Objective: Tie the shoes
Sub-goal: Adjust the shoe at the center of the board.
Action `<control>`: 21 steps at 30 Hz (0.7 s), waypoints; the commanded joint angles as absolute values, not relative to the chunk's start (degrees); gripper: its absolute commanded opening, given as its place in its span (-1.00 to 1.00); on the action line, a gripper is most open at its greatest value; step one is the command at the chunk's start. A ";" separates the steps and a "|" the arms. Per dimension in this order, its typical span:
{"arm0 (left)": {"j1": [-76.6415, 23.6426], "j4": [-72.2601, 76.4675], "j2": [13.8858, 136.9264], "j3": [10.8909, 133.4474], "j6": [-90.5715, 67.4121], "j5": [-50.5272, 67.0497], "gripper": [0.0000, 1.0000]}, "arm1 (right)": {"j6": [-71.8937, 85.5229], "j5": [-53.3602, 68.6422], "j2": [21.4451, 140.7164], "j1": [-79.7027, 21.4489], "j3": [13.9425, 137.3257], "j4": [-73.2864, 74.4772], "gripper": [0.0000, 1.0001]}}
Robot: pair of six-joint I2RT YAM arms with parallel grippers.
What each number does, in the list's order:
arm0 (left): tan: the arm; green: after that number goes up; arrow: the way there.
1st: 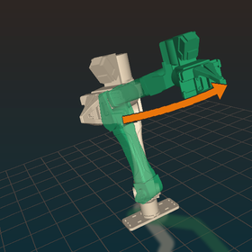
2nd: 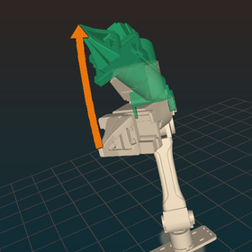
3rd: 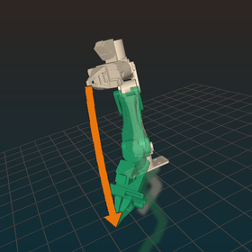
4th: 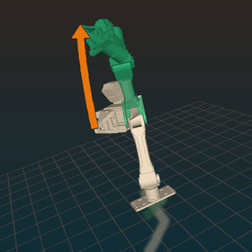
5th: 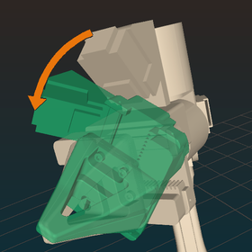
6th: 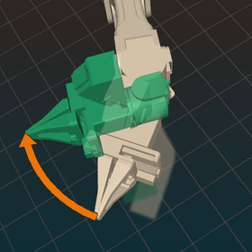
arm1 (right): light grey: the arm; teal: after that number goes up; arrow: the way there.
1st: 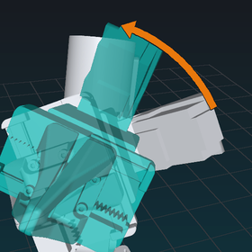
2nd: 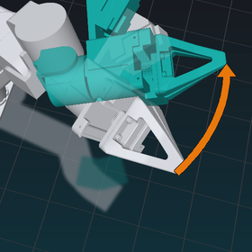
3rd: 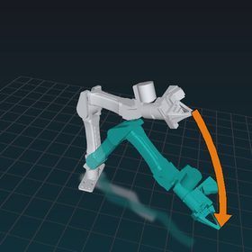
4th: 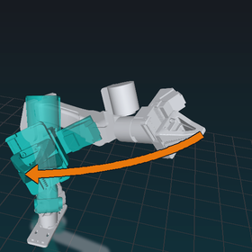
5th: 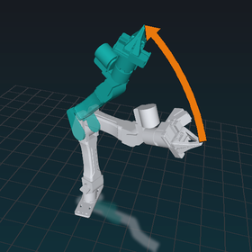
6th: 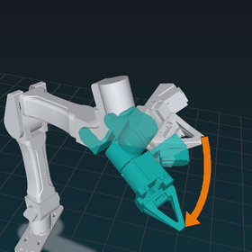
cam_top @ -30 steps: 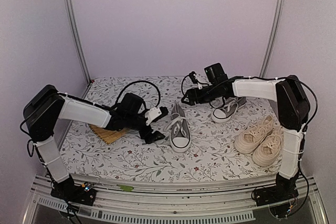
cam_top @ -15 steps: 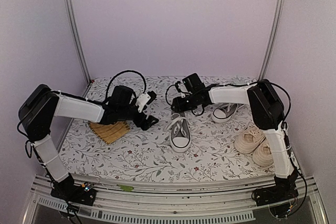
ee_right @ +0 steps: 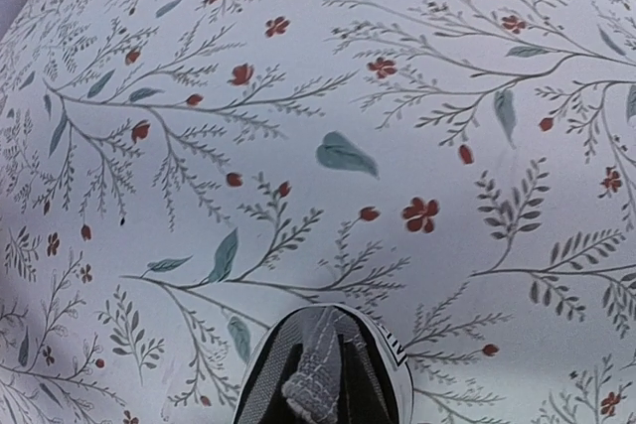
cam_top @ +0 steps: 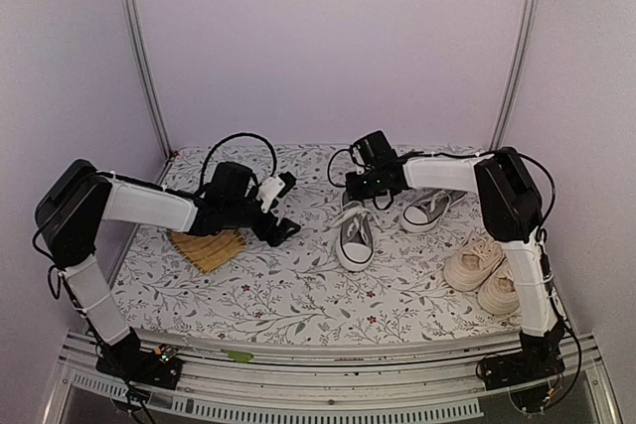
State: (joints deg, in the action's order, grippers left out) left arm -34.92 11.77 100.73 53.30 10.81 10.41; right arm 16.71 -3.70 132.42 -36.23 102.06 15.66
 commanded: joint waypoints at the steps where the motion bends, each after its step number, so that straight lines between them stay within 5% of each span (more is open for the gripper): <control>1: -35.05 12.88 100.96 53.02 10.57 10.23 0.92 | 21.19 -4.00 127.15 -30.58 103.36 10.74 -0.99; 21: -35.07 11.80 101.65 53.55 11.37 9.45 0.92 | 28.37 -2.44 140.23 -32.36 120.70 1.85 -0.99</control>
